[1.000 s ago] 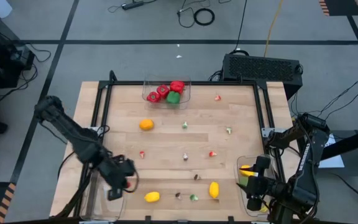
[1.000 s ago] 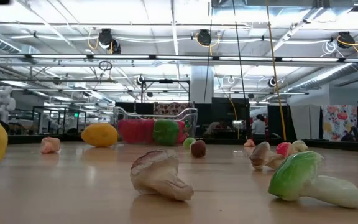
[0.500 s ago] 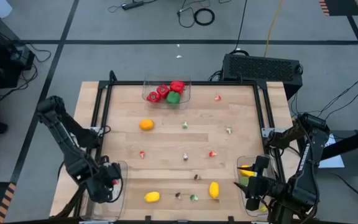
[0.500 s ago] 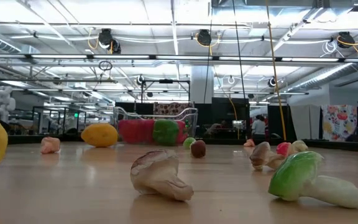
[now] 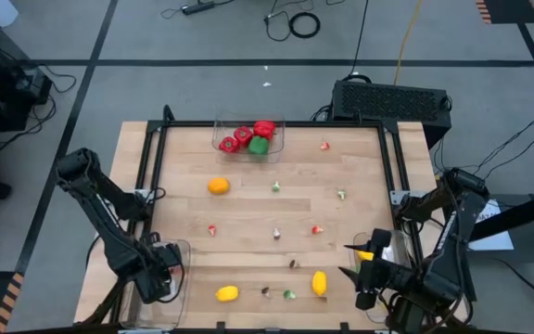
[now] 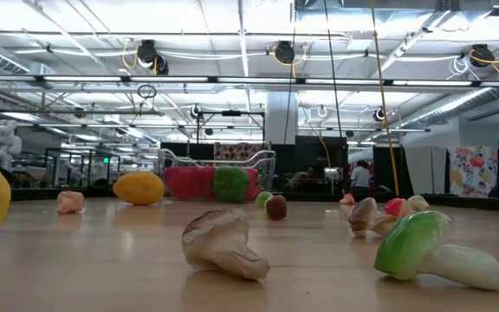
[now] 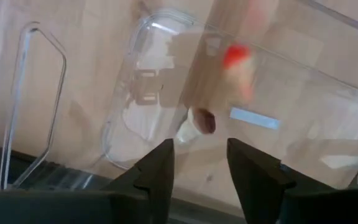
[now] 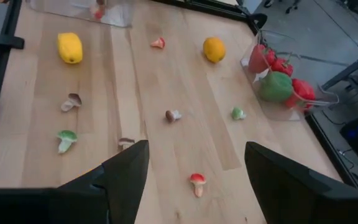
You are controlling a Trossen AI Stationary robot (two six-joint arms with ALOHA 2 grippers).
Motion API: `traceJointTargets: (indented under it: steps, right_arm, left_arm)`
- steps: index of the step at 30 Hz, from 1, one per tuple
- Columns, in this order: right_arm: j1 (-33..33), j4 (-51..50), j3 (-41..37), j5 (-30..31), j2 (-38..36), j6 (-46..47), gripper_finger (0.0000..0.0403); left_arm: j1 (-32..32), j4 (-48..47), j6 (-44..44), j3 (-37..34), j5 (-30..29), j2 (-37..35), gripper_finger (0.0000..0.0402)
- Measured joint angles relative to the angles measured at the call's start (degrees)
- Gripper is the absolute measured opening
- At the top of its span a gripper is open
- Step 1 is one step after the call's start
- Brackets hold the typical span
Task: Sort produce into baskets
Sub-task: Put the brown mushroom into the bottom left transparent bin
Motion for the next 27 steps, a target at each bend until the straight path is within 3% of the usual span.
traceJointTargets:
  steps: [6,10,15,20,23,27]
  right_arm:
    - [-2.1,1.5,0.0,1.8,0.0,-3.1,0.0258]
    - [-5.7,5.0,0.0,2.9,0.0,-9.4,0.0258]
    - [-12.5,13.0,0.0,0.7,0.0,-24.2,0.0258]
    - [-22.6,23.8,-2.8,-8.6,0.0,-41.6,0.0258]
    - [-29.6,33.0,-7.3,-18.8,0.0,-51.3,0.0258]
    - [-38.2,47.6,-16.0,-34.3,0.0,-57.7,0.0258]
  left_arm:
    - [0.6,-3.7,-1.6,3.6,0.8,-0.4,0.0158]
    - [0.6,-7.0,-2.0,8.0,-6.9,-0.4,0.0155]
    - [1.3,-13.5,-0.3,13.0,-21.5,-0.5,0.0155]
    - [3.7,-16.3,4.1,15.6,-39.3,-0.5,0.0154]
    - [5.9,-14.9,8.5,16.0,-48.8,-0.5,0.0154]
    - [9.1,-13.1,13.1,16.0,-56.9,-0.5,0.0154]
